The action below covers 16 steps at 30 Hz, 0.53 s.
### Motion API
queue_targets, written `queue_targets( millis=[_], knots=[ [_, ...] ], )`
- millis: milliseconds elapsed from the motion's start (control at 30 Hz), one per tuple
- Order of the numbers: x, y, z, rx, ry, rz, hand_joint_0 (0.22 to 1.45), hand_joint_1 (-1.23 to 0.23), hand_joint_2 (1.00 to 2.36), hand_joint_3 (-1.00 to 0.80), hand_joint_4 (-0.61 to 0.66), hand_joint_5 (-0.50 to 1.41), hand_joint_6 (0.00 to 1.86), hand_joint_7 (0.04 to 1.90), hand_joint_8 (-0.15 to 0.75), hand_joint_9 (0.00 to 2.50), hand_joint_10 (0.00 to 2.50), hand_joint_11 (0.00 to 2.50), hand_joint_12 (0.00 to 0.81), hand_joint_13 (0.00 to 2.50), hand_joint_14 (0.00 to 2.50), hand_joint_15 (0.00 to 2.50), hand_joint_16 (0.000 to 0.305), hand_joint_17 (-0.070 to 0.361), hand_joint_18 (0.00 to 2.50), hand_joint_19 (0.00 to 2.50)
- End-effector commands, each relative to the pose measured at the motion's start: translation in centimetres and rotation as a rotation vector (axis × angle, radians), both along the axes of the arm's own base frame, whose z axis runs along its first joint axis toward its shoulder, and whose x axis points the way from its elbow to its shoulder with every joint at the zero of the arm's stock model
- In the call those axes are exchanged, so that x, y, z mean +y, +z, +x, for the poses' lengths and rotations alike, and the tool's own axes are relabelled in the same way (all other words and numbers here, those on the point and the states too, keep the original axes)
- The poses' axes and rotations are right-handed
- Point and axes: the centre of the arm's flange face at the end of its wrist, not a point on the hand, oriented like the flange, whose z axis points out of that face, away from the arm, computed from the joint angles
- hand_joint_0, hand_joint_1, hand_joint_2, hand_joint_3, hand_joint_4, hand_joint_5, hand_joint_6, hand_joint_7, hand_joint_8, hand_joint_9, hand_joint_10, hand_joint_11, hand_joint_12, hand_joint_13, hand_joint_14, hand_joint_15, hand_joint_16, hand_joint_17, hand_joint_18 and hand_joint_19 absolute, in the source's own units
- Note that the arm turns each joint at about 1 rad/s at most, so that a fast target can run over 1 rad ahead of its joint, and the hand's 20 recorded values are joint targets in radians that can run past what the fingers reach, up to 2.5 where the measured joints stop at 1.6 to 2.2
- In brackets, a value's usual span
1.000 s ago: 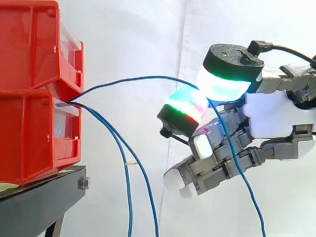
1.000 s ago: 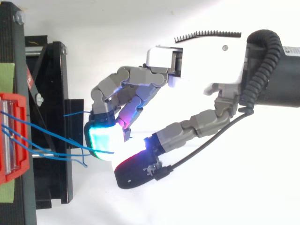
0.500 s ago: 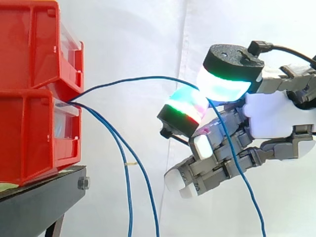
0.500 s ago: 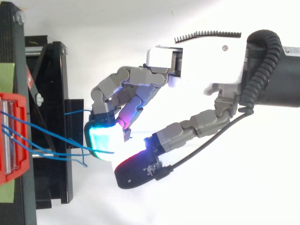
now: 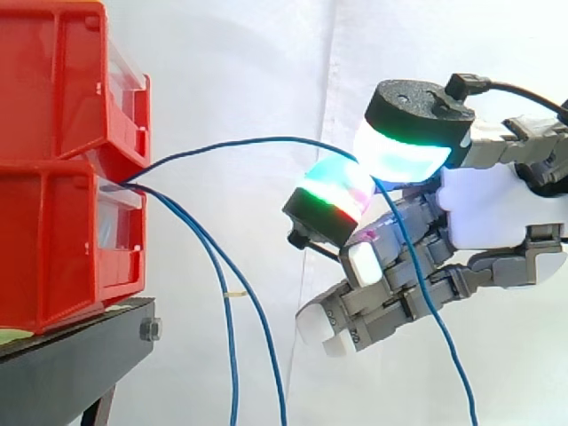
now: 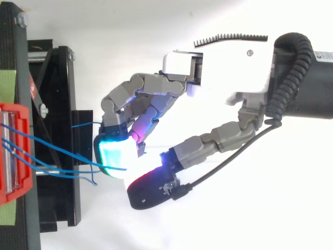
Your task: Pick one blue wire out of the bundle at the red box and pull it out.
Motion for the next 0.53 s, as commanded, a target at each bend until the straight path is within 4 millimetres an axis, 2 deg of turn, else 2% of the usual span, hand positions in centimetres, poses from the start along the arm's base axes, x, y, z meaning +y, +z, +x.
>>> queue_targets(
  millis=[0,500],
  knots=[
    [0.02,-0.02,-0.01,0.000,0.000,0.000,0.54,-0.80,1.24,-0.01,-0.12,-0.08,0.86,1.12,0.290,0.95,0.01,0.51,0.432,0.58,0.01,0.31,0.068,0.154,0.38,0.20],
    [0.02,0.05,0.03,-0.001,0.000,0.000,0.54,-0.80,1.24,-0.01,-0.12,-0.08,0.87,1.11,0.290,0.95,0.01,0.50,0.431,0.58,0.01,0.32,0.068,0.153,0.38,0.19]
  ],
)
